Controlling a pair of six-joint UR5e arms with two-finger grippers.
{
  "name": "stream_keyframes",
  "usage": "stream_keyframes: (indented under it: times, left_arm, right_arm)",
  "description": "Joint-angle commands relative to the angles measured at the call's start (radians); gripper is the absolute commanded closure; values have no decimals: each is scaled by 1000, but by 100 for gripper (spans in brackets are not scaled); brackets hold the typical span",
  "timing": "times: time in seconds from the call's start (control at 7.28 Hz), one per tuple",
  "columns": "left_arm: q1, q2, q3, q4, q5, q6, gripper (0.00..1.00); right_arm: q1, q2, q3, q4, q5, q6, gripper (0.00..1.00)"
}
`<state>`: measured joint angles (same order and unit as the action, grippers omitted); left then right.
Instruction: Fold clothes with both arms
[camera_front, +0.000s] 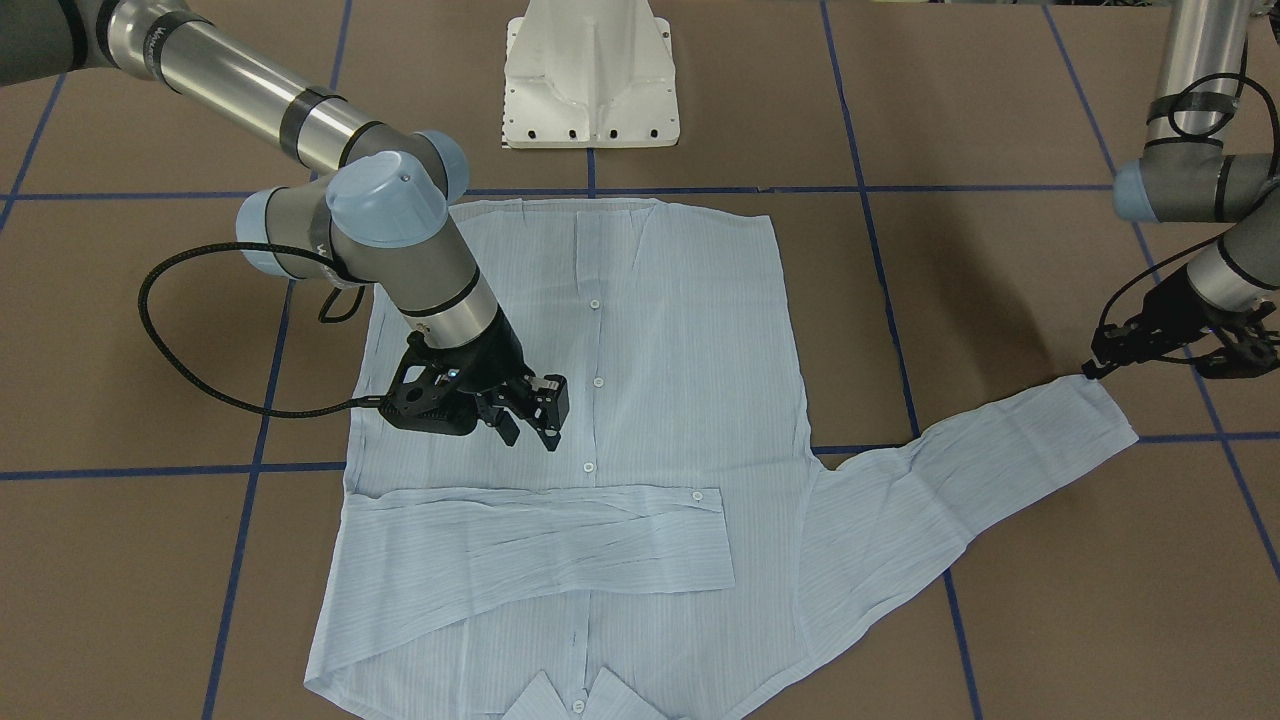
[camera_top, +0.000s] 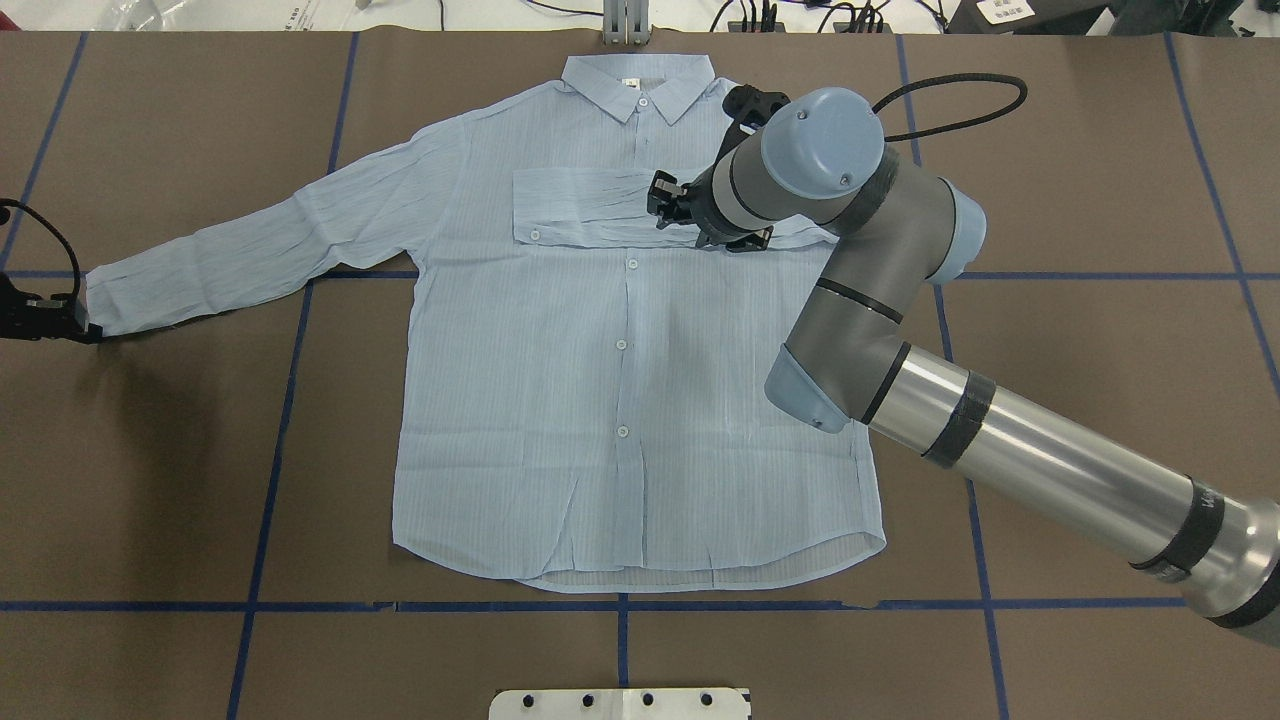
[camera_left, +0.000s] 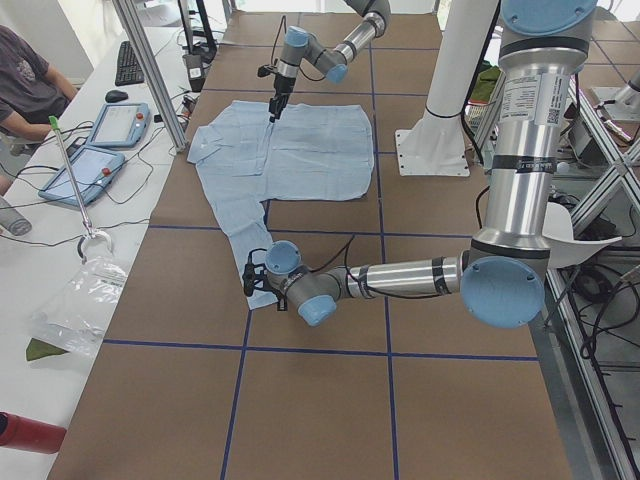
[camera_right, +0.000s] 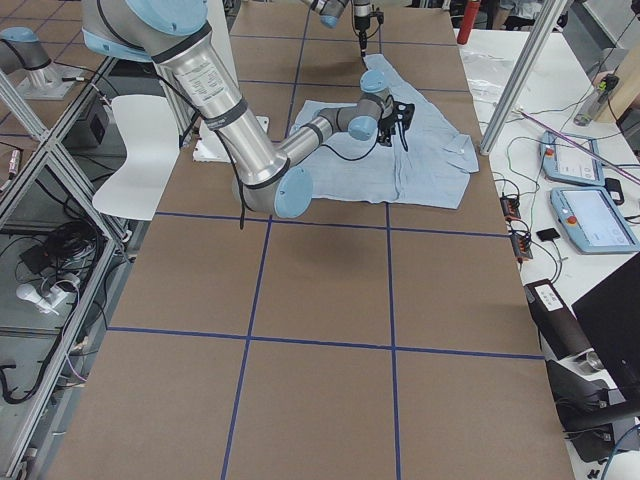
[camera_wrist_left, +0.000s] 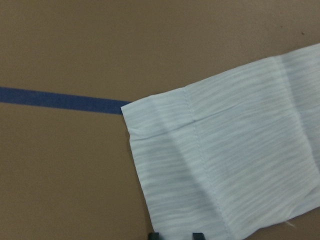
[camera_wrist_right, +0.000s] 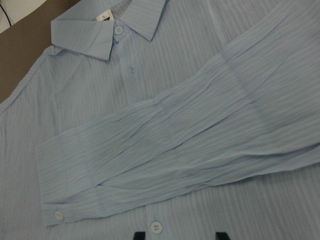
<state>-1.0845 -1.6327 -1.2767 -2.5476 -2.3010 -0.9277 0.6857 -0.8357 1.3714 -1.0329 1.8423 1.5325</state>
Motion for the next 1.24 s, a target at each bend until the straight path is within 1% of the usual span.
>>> stream_keyframes:
  times: [0.0, 0.14, 0.27, 0.41, 0.55, 0.69, 0.82, 0.96, 1.1]
  left_arm:
    - [0, -1, -10, 7, -8, -2, 100]
    - [-2, -9, -28, 19, -12, -6, 100]
    - [-3, -25, -74, 56, -50, -57, 100]
    - [-3, -77, -169, 163, -58, -122, 100]
    - [-3, -230, -220, 351, -46, -198, 100]
    - [1, -375, -226, 463, -37, -270, 100]
    - [41, -465, -227, 480, 6, -366, 100]
    - [96, -549, -220, 483, 75, -461, 100]
    - [154, -622, -208, 483, 121, -543, 100]
  right_arm:
    - [0, -2, 0, 2, 0, 0, 44]
    - [0, -2, 6, 1, 0, 2, 44]
    - [3, -8, 27, 1, 2, -2, 44]
    - [8, -55, 84, -1, 9, -5, 45]
    - [35, -112, 138, -1, 29, -8, 45]
    - [64, -147, 159, -1, 50, -15, 45]
    - [95, -187, 181, -1, 67, -34, 45]
    - [127, -241, 205, -1, 92, -67, 45]
    - [165, -296, 225, 2, 119, -125, 45]
